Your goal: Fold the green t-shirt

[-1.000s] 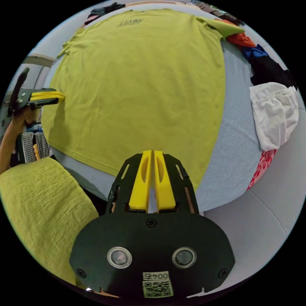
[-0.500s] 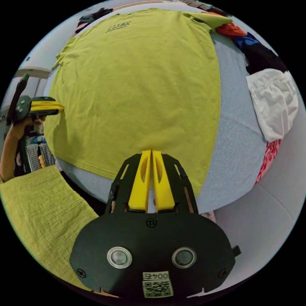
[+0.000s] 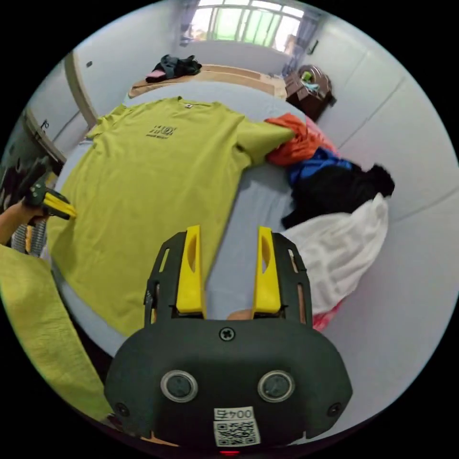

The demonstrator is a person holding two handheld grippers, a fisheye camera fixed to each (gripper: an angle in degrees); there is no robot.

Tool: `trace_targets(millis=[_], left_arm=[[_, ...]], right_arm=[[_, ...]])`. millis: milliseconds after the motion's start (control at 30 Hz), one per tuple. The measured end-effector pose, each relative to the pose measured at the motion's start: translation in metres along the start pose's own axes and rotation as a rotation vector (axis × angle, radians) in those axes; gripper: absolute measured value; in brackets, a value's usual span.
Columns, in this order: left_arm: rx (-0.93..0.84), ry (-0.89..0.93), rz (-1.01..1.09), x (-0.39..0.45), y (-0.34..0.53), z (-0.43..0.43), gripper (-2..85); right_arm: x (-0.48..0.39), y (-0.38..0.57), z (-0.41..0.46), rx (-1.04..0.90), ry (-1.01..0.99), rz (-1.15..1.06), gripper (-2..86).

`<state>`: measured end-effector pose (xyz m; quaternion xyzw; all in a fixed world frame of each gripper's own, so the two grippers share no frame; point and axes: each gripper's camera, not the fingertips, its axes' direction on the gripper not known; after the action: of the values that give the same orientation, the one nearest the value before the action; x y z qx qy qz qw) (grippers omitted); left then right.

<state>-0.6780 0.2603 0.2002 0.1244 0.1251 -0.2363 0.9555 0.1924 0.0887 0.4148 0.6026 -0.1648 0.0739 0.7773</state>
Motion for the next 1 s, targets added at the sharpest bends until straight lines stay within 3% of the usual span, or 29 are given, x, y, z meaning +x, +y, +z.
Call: trace_targets(millis=[200,400,500,633,733,867,1000], left_arm=[[0.000,-0.024,-0.177,0.012,-0.003,0.005,1.3],[0.008,-0.076,-0.271,0.027,-0.005,0.009,1.3],[0.007,-0.102,-0.302,0.033,-0.007,0.011,1.2],[0.002,-0.085,-0.360,0.032,-0.009,0.013,1.1],[0.002,-0.062,-0.383,0.029,-0.009,0.014,1.1],[0.000,-0.029,-0.409,0.024,-0.010,0.016,1.0],[-0.008,-0.025,-0.414,0.023,-0.012,0.017,1.0]], right_arm=[[0.061,-0.117,0.066,-0.039,0.236,-0.213,15.0],[0.044,-0.196,0.142,-0.171,0.384,-0.458,17.8],[0.042,-0.217,0.175,-0.279,0.472,-0.533,13.3],[0.080,-0.240,0.146,-0.244,0.319,-0.395,7.9],[0.139,-0.247,0.092,-0.112,0.191,-0.204,6.2],[0.214,-0.237,0.006,0.019,0.291,-0.072,5.9],[0.273,-0.202,-0.055,0.030,0.441,-0.029,5.6]])
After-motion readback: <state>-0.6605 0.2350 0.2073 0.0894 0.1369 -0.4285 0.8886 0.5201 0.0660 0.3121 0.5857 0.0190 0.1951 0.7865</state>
